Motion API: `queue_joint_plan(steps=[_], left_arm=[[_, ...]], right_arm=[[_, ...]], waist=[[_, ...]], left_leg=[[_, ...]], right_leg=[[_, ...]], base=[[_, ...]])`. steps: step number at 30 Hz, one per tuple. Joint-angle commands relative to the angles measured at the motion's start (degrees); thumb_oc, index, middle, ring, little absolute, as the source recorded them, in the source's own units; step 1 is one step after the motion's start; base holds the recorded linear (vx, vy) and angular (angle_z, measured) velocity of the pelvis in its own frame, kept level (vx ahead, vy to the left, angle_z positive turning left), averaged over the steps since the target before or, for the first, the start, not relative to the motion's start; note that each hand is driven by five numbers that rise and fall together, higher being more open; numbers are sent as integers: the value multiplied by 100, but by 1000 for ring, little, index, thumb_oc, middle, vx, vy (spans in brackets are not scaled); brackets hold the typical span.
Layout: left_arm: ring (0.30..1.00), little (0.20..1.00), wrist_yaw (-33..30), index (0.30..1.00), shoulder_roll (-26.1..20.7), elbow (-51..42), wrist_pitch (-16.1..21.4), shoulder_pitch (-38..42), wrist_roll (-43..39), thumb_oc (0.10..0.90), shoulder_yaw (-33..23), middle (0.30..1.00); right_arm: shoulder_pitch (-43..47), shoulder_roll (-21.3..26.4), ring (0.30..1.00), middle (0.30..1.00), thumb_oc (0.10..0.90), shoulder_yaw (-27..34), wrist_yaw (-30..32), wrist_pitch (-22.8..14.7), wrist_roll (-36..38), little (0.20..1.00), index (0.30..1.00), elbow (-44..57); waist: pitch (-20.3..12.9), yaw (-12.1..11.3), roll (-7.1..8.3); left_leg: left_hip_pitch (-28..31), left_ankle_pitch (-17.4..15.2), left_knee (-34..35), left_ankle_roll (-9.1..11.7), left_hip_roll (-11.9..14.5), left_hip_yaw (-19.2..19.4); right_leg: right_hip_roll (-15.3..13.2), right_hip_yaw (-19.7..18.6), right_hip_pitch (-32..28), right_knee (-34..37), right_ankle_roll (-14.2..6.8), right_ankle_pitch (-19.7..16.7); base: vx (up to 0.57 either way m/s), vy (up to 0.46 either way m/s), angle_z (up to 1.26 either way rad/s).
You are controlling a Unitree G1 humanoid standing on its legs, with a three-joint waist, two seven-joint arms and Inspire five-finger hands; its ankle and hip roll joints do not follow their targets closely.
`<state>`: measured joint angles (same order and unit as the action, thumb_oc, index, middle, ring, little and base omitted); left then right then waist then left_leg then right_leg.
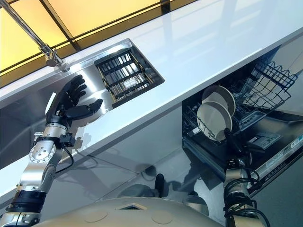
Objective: Pick up plates and place into dishwasher.
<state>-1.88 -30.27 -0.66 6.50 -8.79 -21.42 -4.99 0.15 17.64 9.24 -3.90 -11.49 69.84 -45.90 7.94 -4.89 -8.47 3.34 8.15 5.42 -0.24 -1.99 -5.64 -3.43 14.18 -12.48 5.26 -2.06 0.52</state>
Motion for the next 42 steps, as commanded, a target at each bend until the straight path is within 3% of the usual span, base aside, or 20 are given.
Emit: queue_joint_plan(steps=[1, 6, 10, 19, 25, 27, 32, 42], left_arm=[[900, 900, -47, 900, -412, -149, 772, 470, -262, 800, -630, 900], [900, 900, 10, 900, -466, -175, 746, 513, -248, 800, -482, 900], [900, 900, 15, 900, -484, -166, 716, 586, -242, 800, -340, 900], [900, 900, 182, 900, -706, -96, 468, 952, -362, 800, 4, 900], [900, 900, 275, 900, -777, -29, 497, 940, -431, 800, 45, 900], [900, 900, 250, 900, -781, -22, 523, 920, -470, 800, 10, 900], [900, 900, 111, 900, -633, -113, 698, 739, -418, 800, -88, 900], [900, 900, 127, 900, -498, -233, 641, 564, -297, 800, -672, 900]], right_arm=[[1055, 91, 900, 900, 800, -349, -1786, 221, 316, 900, 900, 763], [1364, 59, 900, 900, 800, -836, -2412, 404, 810, 900, 900, 1365], [1780, 9, 900, 900, 800, -1101, -2335, 453, 802, 900, 900, 1781], [3243, 174, 900, 900, 800, -1548, -1000, 93, -249, 900, 900, 1429], [3353, 357, 900, 900, 800, -1568, -148, -353, -990, 900, 900, 1028], [3129, 364, 900, 900, 800, -1471, 338, -369, -1209, 900, 900, 1051], [1753, 321, 900, 900, 800, -1080, 733, -502, -1840, 900, 900, 1207], [46, 848, 900, 900, 800, 184, 2057, -604, -4388, 900, 900, 2633]], waist=[[-58, -301, 183], [-37, -404, 214], [-21, -460, 224], [-97, -719, 332], [-131, -765, 408], [-134, -719, 440], [-93, -495, 506], [-23, 244, 690]], left_leg=[[279, -445, -42, 119, -125, 22], [300, -434, -42, 79, -160, -49], [313, -432, -42, 53, -184, -99], [414, -454, -43, 12, -231, -272], [466, -492, -42, -8, -236, -301], [480, -512, -42, -25, -226, -256], [533, -565, -42, -79, -176, -52], [589, -666, -42, -91, -56, 451]], right_leg=[[-191, 72, 352, -452, 2, 26], [-200, 121, 327, -459, 7, 21], [-210, 134, 316, -457, 13, 15], [-213, 230, 181, -416, 37, -10], [-178, 230, 113, -359, 39, -36], [-166, 194, 118, -359, 27, -42], [-142, 41, 141, -389, -34, -60], [-52, -357, 247, -288, -160, -208]], base=[[71, 24, 17], [70, 21, 12], [35, 26, 9], [51, 4, 2], [19, -1, 5], [-25, -13, 6], [-47, -20, -1], [-76, -39, -17]])
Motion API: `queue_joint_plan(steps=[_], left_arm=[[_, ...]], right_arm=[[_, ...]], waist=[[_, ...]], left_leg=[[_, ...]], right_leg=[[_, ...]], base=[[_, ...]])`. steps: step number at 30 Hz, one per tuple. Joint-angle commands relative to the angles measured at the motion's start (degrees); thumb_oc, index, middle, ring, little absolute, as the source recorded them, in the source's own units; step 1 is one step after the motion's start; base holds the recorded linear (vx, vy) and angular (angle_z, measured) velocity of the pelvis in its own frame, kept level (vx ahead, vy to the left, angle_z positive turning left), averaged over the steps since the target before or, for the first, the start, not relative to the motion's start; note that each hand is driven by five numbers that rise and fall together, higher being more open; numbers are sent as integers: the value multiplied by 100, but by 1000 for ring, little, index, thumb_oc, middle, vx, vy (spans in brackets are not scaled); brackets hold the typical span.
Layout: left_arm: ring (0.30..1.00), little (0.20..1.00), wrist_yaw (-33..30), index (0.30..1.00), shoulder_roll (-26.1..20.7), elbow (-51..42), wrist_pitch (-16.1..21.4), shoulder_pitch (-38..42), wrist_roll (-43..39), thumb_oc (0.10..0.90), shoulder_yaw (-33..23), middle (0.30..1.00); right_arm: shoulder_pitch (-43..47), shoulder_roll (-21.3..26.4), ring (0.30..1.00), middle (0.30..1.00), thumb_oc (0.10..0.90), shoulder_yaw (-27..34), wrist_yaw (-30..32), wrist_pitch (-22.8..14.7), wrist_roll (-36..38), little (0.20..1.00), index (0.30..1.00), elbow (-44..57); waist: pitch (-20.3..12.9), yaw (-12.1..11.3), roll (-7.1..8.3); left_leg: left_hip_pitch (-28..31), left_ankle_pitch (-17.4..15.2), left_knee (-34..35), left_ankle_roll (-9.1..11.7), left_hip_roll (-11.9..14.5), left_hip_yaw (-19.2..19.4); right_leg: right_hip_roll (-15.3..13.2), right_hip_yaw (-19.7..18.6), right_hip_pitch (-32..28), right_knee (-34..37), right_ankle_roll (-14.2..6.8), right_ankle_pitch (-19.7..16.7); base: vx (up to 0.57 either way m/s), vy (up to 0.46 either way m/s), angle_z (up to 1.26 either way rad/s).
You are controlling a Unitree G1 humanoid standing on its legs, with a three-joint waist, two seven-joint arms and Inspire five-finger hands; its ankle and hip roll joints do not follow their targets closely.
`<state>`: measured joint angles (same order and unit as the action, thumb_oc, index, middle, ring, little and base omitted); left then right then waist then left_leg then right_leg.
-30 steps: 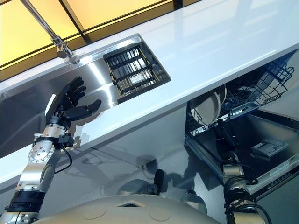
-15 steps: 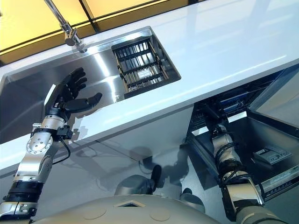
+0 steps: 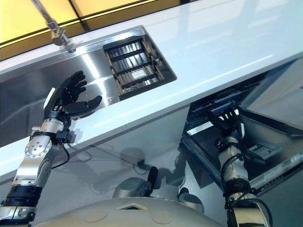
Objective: Pick up plates and place into dishwasher.
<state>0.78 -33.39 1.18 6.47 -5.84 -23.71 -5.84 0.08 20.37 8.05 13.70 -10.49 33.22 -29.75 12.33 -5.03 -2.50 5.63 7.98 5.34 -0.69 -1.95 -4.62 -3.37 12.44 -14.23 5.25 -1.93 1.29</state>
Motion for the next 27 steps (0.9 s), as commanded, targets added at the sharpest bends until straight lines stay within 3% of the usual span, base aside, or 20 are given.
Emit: queue_joint_plan(steps=[1, 5, 10, 12, 15, 21, 27], left_arm=[[900, 900, -154, 900, -175, -429, 633, 265, -64, 800, -602, 900], [900, 900, -160, 900, -88, -372, 627, 291, -141, 800, -791, 900], [900, 900, -186, 900, -133, -114, 648, 454, -190, 800, -784, 900], [900, 900, -185, 900, -158, -35, 598, 515, -259, 800, -768, 900], [900, 900, -194, 900, -118, 82, 506, 635, -277, 800, -644, 900], [900, 900, -220, 900, -215, 597, 489, 775, -371, 800, -571, 900], [900, 900, -278, 900, -157, 958, 584, 812, -644, 800, -589, 900]], right_arm=[[14, 573, 900, 900, 800, 345, 328, -678, -757, 900, 900, 1100], [-249, 500, 900, 900, 800, 780, 60, -719, -220, 900, 900, 1407], [-234, 499, 900, 900, 800, 937, 93, -614, 2, 900, 900, 1127], [-215, 564, 900, 900, 800, 1012, 435, -480, -157, 900, 900, 755], [-144, 663, 900, 900, 800, 1015, 1193, -732, -641, 900, 900, 298], [-45, 796, 900, 900, 800, 1155, 1589, -769, -441, 900, 900, -439], [23, 799, 900, 900, 800, 1311, 914, -690, 909, 900, 900, -996]], waist=[[-462, 282, 101], [-467, 518, 165], [-524, 624, 187], [-568, 672, 182], [-554, 681, 143], [-466, 682, 60], [-302, 675, -25]], left_leg=[[358, -655, -34, -45, -54, 367], [343, -701, -34, -17, -7, 556], [334, -729, -34, 28, 43, 713], [348, -735, -34, 58, 89, 825], [369, -737, -34, 64, 139, 911], [425, -780, -34, 91, 199, 968], [347, -684, -62, 165, 235, 897]], right_leg=[[-53, -200, 429, -281, -177, -287], [6, -357, 476, -223, -208, -305], [38, -442, 509, -169, -236, -329], [55, -488, 522, -169, -244, -330], [69, -504, 545, -257, -221, -276], [55, -464, 566, -493, -205, -93], [33, -413, 703, -757, -129, 39]], base=[[-117, -55, -34], [-108, -58, -33], [-52, -46, -24], [-15, -61, -29], [14, -77, -25], [39, -67, -11], [64, -66, -3]])
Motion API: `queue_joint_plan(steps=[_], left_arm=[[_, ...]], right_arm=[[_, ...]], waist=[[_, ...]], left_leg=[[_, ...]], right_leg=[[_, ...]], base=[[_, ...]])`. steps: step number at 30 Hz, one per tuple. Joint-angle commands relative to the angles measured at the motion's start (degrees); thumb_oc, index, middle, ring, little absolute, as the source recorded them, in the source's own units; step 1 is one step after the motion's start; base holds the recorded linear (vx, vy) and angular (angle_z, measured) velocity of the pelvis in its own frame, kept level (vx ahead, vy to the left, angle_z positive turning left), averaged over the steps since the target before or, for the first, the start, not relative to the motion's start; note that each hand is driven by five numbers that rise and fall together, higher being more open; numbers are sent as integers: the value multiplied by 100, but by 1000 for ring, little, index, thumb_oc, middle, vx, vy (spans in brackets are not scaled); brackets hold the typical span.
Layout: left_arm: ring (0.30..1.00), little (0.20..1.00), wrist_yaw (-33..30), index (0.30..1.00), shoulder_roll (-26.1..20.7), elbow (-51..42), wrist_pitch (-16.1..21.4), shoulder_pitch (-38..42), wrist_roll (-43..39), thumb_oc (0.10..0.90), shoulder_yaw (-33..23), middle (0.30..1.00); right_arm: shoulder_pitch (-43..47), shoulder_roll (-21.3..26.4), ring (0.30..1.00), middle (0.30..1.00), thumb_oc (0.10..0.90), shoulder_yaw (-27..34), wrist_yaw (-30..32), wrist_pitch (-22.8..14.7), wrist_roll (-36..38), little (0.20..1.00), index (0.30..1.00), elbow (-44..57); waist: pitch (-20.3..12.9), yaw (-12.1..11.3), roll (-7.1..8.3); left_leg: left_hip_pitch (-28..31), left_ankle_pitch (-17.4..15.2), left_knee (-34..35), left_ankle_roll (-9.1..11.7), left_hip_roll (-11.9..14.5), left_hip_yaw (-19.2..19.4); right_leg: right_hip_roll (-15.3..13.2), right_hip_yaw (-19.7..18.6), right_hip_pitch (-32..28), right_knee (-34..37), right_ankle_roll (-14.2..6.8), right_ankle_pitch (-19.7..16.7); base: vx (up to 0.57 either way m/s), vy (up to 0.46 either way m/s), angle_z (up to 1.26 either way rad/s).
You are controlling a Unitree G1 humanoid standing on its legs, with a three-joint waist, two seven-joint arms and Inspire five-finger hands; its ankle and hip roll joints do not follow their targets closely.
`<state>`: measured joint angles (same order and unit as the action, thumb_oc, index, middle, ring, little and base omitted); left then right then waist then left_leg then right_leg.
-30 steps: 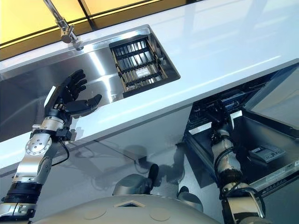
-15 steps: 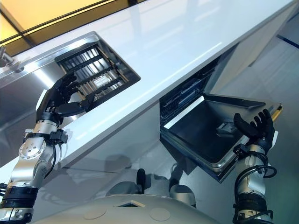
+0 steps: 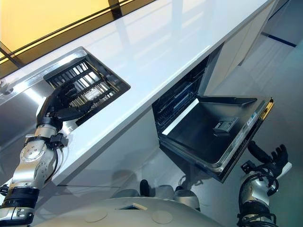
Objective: Pick up plates and place into dishwasher.
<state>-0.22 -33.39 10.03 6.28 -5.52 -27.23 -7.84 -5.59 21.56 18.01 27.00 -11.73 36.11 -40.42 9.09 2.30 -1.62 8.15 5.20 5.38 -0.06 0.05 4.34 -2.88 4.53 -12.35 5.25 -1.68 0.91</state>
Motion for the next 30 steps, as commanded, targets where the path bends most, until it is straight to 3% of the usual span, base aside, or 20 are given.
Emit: queue_joint_plan(steps=[1, 3, 6, 11, 14, 18, 22, 30], left_arm=[[900, 900, -236, 900, -125, 102, 697, 826, -350, 800, -345, 900], [900, 900, -341, 900, -18, 208, 936, 960, -412, 800, -230, 900], [900, 900, -549, 900, 160, 243, 1384, 1195, -436, 800, -71, 900], [900, 900, -802, 900, 223, 27, 1837, 1527, -451, 800, 110, 900], [900, 900, -950, 900, 152, -164, 1894, 1740, -430, 800, 200, 900], [900, 900, -999, 900, 48, -292, 1848, 2011, -331, 800, 312, 900], [900, 900, -1002, 900, 11, -574, 1739, 2129, -264, 800, 341, 900], [900, 900, -924, 900, -4, -812, 1550, 2239, 12, 800, 377, 900]], right_arm=[[662, 724, 900, 900, 800, 297, -721, -585, 1065, 900, 900, 35], [842, 832, 900, 900, 800, 267, -1275, -617, 1842, 900, 900, -9], [1232, 910, 900, 900, 800, 223, -2574, -560, 3400, 900, 900, -57], [1899, 1036, 900, 900, 800, 65, -4030, -322, 4710, 900, 900, -305], [2318, 974, 900, 900, 800, -213, -5153, -98, 5273, 900, 900, -90], [2597, 840, 900, 900, 800, -642, -6262, 317, 5447, 900, 900, 330], [2669, 928, 900, 900, 800, -919, -6722, 690, 5294, 900, 900, 746], [3079, 931, 900, 900, 800, -1509, -6560, 1094, 4347, 900, 900, 1700]], waist=[[104, -66, -157], [261, -62, -257], [626, -55, -495], [1108, -126, -797], [1335, -164, -933], [1537, -194, -977], [1732, -265, -862], [2050, -474, -645]], left_leg=[[5, -370, -99, 124, 30, -49], [-217, -307, -172, 161, 10, -135], [-626, -164, -252, 232, -49, -252], [-1167, 25, -299, 319, -98, -359], [-1459, 103, -363, 353, -84, -387], [-1845, 33, -765, 335, -126, -413], [-2360, -236, -1679, 275, -309, -541], [-3200, -389, -2799, 171, -449, -671]], right_leg=[[-32, 379, 609, -849, -123, 107], [-55, 391, 836, -1016, -76, 161], [-77, 410, 1194, -1189, 14, 238], [-66, 422, 1628, -1257, 115, 283], [-67, 443, 1943, -1406, 165, 321], [-136, 486, 2420, -1896, 240, 455], [-275, 489, 2959, -2736, 311, 666], [-380, 403, 3630, -3901, 397, 942]], base=[[-56, -11, 1], [-148, 20, -1], [-199, 56, 0], [-197, -1, 8], [-150, -7, -15], [-137, 21, -16], [-135, -8, -3], [-82, -2, 6]])
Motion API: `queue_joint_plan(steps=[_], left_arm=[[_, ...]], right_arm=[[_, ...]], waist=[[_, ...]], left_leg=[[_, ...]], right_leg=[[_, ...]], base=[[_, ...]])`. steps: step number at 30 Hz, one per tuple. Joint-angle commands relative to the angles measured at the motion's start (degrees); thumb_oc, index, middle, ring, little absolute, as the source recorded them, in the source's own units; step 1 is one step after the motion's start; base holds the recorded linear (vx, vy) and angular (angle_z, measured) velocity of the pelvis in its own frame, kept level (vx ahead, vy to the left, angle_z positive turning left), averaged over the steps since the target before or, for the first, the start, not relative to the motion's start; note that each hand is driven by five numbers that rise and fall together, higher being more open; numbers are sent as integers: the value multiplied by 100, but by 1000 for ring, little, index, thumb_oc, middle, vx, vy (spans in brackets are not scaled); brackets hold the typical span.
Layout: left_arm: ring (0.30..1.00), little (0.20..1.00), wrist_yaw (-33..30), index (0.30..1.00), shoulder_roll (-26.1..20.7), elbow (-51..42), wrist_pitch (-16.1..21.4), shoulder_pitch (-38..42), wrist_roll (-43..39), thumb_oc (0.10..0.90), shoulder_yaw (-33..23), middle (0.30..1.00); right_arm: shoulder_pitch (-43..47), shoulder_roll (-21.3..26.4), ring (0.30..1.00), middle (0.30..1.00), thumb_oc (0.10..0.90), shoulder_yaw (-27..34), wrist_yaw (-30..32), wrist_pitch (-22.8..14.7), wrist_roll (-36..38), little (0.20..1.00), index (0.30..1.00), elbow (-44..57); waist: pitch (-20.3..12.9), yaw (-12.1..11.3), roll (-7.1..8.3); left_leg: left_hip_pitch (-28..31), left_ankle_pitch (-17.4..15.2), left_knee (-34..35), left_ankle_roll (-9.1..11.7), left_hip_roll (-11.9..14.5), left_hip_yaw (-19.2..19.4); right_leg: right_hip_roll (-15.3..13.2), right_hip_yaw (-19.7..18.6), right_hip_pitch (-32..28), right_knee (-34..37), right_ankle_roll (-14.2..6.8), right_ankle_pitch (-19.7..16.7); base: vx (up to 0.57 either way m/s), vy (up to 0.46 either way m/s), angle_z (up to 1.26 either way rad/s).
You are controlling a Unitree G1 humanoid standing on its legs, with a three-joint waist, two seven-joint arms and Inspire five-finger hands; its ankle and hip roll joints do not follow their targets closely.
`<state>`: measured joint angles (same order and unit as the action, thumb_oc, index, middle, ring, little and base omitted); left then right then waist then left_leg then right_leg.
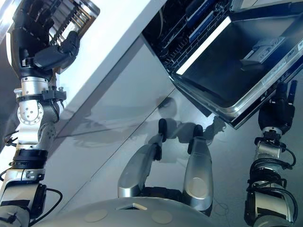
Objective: Pick up plates and place into dishwasher.
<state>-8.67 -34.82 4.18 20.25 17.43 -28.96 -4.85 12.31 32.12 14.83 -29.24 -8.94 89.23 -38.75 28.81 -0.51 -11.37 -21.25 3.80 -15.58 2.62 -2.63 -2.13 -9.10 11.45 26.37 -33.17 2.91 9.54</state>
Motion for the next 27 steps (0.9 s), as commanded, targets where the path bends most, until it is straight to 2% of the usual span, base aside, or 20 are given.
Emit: queue_joint_plan(steps=[1, 6, 11, 15, 20, 21, 23, 24, 27], left_arm=[[900, 900, -68, 900, 129, -249, 128, -53, 181, 800, 82, 900], [900, 900, -78, 900, 48, -234, 77, -39, 163, 800, 135, 900], [900, 900, -72, 900, -17, -55, 192, -68, 38, 800, 44, 900], [900, 900, -18, 900, -19, -6, 200, -77, -16, 800, 60, 900], [900, 900, 49, 900, -8, 67, 191, -33, -75, 800, 72, 900], [900, 900, 94, 900, -30, 122, 159, -4, -117, 800, 101, 900], [900, 900, 115, 900, -56, 170, 172, 10, -132, 800, 119, 900], [900, 900, 143, 900, -104, 215, 150, 30, -170, 800, 132, 900], [900, 900, 158, 900, -102, 236, 215, -118, -158, 800, 105, 900]], right_arm=[[1388, -135, 900, 900, 800, -1271, -990, 916, -1003, 900, 900, 1661], [1828, -444, 900, 900, 800, -1754, -1280, 1121, -1186, 900, 900, 2438], [2217, -959, 900, 900, 800, -2244, -1321, 1304, -1627, 900, 900, 3747], [2484, -1267, 900, 900, 800, -2446, -1161, 1383, -1825, 900, 900, 4450], [2647, -1441, 900, 900, 800, -2533, -841, 1302, -2068, 900, 900, 4729], [2672, -1520, 900, 900, 800, -2531, -445, 1180, -2249, 900, 900, 4720], [2682, -1533, 900, 900, 800, -2514, -125, 1057, -2360, 900, 900, 4675], [2644, -1502, 900, 900, 800, -2385, 751, 576, -2676, 900, 900, 4411], [2290, -1457, 900, 900, 800, -2104, 1623, 80, -3150, 900, 900, 3956]], waist=[[97, -231, 349], [98, -399, 475], [98, -537, 627], [98, -615, 689], [98, -660, 710], [29, -688, 736], [-1, -694, 746], [-99, -698, 781], [-282, -662, 848]], left_leg=[[-310, -258, -732, -116, -192, -43], [-397, -222, -728, -172, -206, -80], [-298, -173, -580, -216, -208, -100], [-97, -180, -509, -261, -223, -120], [63, -135, -418, -310, -248, -152], [182, -186, -371, -337, -272, -172], [251, -182, -315, -348, -274, -181], [394, -186, -196, -365, -277, -190], [643, -207, 33, -397, -252, -185]], right_leg=[[258, -303, -201, -117, -56, 84], [341, -321, -222, 15, -92, -54], [424, -343, -366, 299, -173, -245], [398, -329, -587, 487, -210, -337], [371, -305, -751, 641, -227, -443], [337, -286, -872, 717, -248, -426], [325, -265, -948, 798, -257, -450], [308, -232, -1097, 977, -279, -498], [306, -218, -1334, 1290, -321, -580]], base=[[-42, 27, -12], [-1, 14, -8], [5, 66, -24], [51, 68, -11], [46, 53, 28], [54, 52, 24], [82, 55, 40], [105, 62, 69], [84, 62, 52]])
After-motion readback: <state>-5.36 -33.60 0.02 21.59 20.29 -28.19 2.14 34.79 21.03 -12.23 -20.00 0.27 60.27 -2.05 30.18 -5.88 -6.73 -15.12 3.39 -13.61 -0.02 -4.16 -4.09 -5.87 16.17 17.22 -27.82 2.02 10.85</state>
